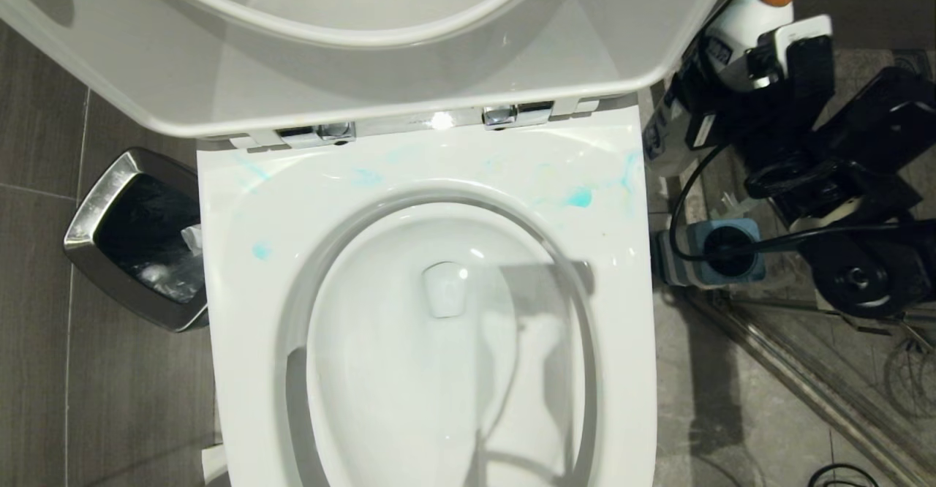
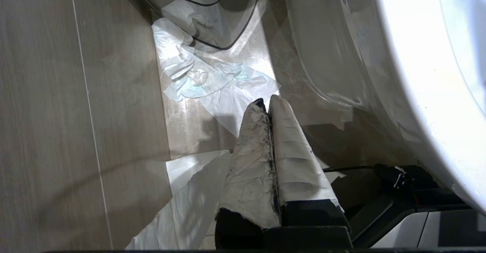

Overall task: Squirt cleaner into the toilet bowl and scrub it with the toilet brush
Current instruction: Pour in the cleaning agent

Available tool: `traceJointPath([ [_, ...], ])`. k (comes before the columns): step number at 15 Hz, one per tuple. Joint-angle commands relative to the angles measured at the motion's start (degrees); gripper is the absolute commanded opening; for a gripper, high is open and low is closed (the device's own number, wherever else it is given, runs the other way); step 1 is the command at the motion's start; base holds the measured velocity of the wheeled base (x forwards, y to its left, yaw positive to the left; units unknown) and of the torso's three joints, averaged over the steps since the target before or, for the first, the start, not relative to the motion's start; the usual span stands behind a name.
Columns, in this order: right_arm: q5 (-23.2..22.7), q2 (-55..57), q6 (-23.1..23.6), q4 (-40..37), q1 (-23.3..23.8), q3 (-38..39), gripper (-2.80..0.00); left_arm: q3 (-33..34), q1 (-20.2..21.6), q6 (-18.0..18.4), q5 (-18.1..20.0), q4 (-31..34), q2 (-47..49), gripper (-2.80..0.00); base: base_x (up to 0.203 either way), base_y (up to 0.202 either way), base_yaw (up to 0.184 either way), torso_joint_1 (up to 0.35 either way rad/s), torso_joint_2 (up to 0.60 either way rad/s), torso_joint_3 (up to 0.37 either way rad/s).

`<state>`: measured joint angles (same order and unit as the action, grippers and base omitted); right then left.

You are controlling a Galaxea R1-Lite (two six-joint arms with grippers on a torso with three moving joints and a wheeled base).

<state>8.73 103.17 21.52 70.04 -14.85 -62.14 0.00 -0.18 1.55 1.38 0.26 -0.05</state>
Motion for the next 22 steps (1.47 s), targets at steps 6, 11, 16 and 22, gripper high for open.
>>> traceJointPath([
  [6, 1.2, -26.7, 1.1, -14.5, -3.4, 4.9, -2.80, 0.0, 0.0, 0.0, 0.0, 0.0, 0.0, -2.80, 0.000, 0.000, 0.000, 0.000, 0.00, 0.000],
  [11, 0.9, -39.8, 1.6, -31.0, -3.8, 7.2, -2.80, 0.0, 0.0, 0.0, 0.0, 0.0, 0.0, -2.80, 0.000, 0.000, 0.000, 0.000, 0.00, 0.000],
  [16, 0.1, -44.1, 3.1, -42.0, -4.0, 4.9, -2.80, 0.0, 0.0, 0.0, 0.0, 0.0, 0.0, -2.80, 0.000, 0.000, 0.000, 0.000, 0.00, 0.000],
  [22, 0.1, -43.9, 3.7, -43.8, -4.0, 3.6, -2.80, 0.0, 0.0, 0.2, 0.0, 0.0, 0.0, -2.80, 0.000, 0.000, 0.000, 0.000, 0.00, 0.000],
])
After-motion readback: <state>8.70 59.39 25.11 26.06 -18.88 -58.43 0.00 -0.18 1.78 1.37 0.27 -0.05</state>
